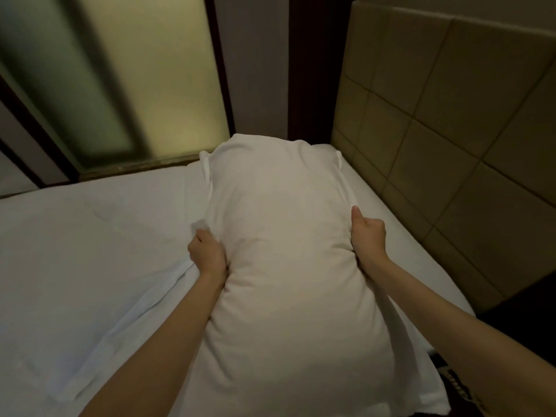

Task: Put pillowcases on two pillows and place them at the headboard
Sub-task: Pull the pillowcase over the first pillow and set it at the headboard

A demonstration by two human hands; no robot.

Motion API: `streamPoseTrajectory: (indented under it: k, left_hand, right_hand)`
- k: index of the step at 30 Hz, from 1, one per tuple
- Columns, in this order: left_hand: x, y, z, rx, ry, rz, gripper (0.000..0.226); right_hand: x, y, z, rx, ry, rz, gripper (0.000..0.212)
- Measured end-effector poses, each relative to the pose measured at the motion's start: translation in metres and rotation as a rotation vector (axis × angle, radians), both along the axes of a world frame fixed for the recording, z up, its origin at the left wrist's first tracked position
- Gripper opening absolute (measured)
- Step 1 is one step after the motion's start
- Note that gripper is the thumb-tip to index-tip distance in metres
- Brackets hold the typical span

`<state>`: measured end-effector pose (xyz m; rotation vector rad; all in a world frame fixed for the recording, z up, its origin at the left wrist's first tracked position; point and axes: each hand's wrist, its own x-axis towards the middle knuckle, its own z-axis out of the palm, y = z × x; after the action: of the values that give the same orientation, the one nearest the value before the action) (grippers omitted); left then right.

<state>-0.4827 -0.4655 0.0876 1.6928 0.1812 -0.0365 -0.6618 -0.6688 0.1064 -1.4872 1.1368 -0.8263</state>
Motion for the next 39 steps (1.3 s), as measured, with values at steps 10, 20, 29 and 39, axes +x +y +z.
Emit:
streamPoseTrajectory:
  k: [10, 20, 29, 39]
  left_hand:
    - [0.014, -0.077, 0.033, -0.101, -0.047, -0.077, 0.041]
    - [0.085, -0.173, 0.046, -0.334, 0.026, -0.175, 0.043]
    - [0.121, -0.271, 0.048, -0.424, 0.000, -0.237, 0.039]
    - [0.184, -0.428, 0.009, -0.374, 0.055, -0.148, 0.044]
  right_hand:
    - [0.005, -0.062, 0.042, -0.126, -0.062, -0.036, 0.053]
    - [0.071, -0.150, 0.083, -0.267, -0.078, -0.124, 0.050]
    - [0.115, -0.250, 0.108, -0.405, -0.061, -0.137, 0.052]
    - [0.193, -0.400, 0.114, -0.608, -0.020, -0.007, 0.058]
